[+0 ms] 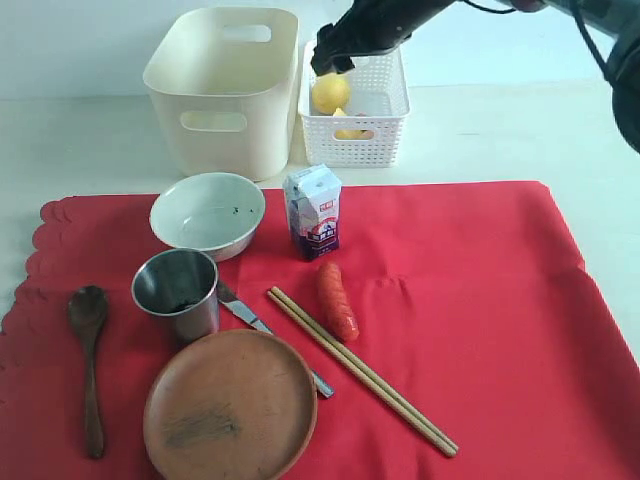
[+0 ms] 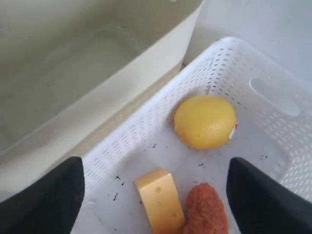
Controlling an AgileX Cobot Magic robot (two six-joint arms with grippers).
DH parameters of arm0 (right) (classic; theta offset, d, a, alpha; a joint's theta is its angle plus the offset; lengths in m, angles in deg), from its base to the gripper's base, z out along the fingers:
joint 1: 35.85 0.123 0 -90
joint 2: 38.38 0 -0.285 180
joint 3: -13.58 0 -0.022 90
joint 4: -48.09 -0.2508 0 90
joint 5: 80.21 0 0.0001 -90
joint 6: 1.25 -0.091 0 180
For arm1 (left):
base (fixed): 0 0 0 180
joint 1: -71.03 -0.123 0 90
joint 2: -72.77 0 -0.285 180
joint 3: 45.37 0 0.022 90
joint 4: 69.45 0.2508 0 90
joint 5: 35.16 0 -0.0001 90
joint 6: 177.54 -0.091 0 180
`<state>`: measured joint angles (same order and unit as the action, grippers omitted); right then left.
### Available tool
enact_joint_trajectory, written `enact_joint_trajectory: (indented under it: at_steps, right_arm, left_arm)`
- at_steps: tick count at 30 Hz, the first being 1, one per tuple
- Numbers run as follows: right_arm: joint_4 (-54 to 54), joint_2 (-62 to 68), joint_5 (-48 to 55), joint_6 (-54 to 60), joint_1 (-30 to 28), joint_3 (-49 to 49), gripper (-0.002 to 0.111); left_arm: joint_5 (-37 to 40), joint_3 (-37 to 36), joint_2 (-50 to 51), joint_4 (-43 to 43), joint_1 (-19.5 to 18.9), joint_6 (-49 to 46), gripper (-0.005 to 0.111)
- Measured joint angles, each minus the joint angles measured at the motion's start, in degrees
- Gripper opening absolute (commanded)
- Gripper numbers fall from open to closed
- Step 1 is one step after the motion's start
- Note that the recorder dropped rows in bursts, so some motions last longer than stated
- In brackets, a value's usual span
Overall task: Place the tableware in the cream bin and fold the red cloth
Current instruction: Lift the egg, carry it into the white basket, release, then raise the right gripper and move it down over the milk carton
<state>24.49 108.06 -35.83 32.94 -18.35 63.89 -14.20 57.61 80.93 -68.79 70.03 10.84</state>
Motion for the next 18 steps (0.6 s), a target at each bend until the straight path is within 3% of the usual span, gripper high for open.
enact_joint_trajectory:
  at_steps: [18]
  right_arm:
    - [8.92,-8.45,22.74,-12.63,0.0,0.0,0.076]
  left_arm:
    - [0.0,0.0,0.0,0.0,0.0,0.0,0.008]
